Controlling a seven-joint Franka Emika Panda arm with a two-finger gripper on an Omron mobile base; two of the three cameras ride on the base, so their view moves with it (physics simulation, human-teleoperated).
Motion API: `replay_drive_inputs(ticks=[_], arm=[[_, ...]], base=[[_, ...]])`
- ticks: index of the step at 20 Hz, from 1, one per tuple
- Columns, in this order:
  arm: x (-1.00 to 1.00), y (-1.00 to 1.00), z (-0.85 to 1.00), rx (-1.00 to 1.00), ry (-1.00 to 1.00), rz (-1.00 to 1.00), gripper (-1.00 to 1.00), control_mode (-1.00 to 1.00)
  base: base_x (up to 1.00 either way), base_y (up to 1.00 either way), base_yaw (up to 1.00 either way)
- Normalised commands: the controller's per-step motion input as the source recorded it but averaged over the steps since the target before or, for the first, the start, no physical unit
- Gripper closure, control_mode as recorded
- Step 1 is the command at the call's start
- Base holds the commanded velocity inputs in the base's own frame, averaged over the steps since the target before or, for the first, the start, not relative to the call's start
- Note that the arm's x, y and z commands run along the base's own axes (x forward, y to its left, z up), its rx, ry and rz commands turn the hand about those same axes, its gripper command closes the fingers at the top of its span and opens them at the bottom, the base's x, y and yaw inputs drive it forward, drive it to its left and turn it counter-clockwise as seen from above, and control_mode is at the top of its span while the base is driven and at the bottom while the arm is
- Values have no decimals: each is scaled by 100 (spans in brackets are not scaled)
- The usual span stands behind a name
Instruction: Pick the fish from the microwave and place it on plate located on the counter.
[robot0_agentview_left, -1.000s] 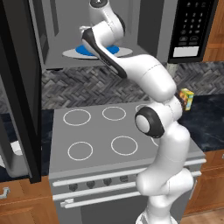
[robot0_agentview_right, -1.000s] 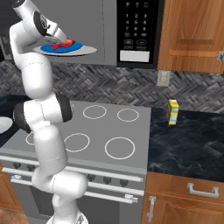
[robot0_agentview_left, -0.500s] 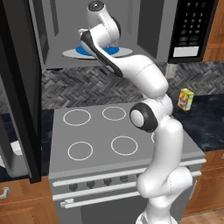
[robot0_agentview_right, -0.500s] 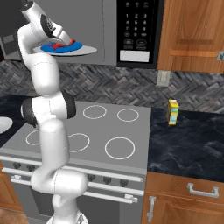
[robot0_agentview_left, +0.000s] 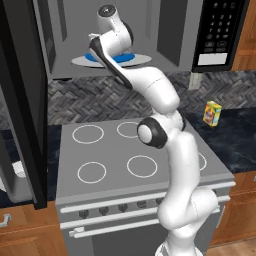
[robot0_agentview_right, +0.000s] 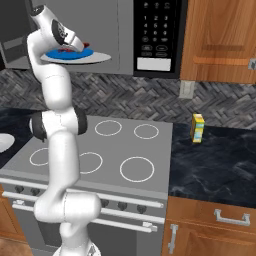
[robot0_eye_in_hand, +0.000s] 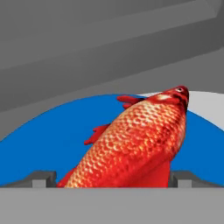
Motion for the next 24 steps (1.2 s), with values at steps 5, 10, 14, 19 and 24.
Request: replay_drive_inputs(ticks=[5,10,14,19,24], arm=[[42,0,0,0,1,-4,-100,-100],[22,1,0,0,1,-1,100,-100],[0,0,0,0,0,0,100,-100],[0,0,0,0,0,0,100,-100],[-12,0,0,0,-4,0,100,-100]], base=[[0,0,0],[0,0,0],[0,0,0],[0,0,0],[0,0,0]])
